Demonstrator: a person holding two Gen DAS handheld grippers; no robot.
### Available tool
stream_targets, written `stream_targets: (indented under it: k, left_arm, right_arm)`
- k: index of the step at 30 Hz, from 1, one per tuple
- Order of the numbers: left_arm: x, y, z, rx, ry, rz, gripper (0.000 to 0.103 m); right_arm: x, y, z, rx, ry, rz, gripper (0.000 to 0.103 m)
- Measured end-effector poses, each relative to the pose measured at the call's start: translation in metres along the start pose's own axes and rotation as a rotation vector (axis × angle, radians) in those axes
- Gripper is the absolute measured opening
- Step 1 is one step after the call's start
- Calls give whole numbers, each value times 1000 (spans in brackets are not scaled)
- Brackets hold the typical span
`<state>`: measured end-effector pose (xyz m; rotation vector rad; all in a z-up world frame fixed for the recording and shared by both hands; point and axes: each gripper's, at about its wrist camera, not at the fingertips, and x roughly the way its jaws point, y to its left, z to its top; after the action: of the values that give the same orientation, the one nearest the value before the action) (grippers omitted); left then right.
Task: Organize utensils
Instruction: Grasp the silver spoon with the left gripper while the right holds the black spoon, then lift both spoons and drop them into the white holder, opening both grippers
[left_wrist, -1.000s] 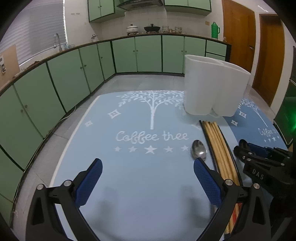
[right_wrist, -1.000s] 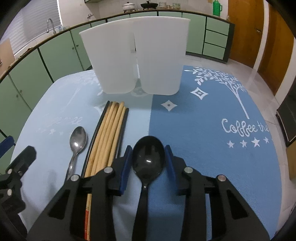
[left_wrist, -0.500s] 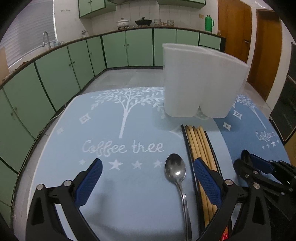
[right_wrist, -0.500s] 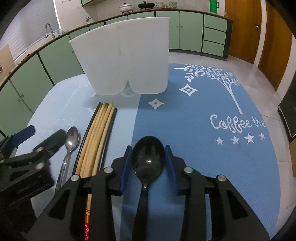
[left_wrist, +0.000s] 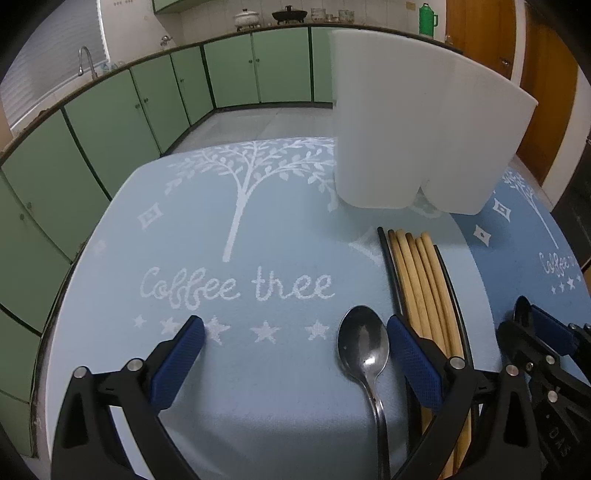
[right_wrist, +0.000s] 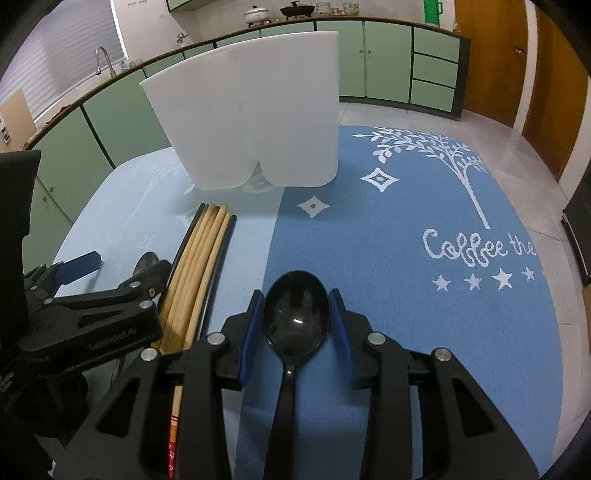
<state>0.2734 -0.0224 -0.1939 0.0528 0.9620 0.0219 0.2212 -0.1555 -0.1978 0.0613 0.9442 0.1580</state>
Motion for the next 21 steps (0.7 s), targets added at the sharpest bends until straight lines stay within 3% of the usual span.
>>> stream_targets:
  k: [3, 6, 8, 10, 15, 21]
  left_arm:
    - [0, 2, 0, -20, 8, -30, 90]
    - [-5, -1, 0, -4, -1, -60, 68]
    - [-9, -6, 0, 10, -6, -83, 44]
    - [-11, -9, 0, 17, -11, -95, 30]
    - [-22, -7, -5, 2, -48, -167, 28]
    - [-66, 8, -12, -1, -259, -277, 27]
  right_arm:
    - [1, 0, 2, -9, 17, 4, 35]
    - [2, 2, 4, -28, 30, 0, 34]
    - [3, 3, 4, -34, 33, 0, 34]
    - [2, 2, 5, -26, 35, 5, 34]
    - [-9, -3, 2, -8, -5, 23, 34]
    - [-48, -3, 3, -32, -164, 58, 34]
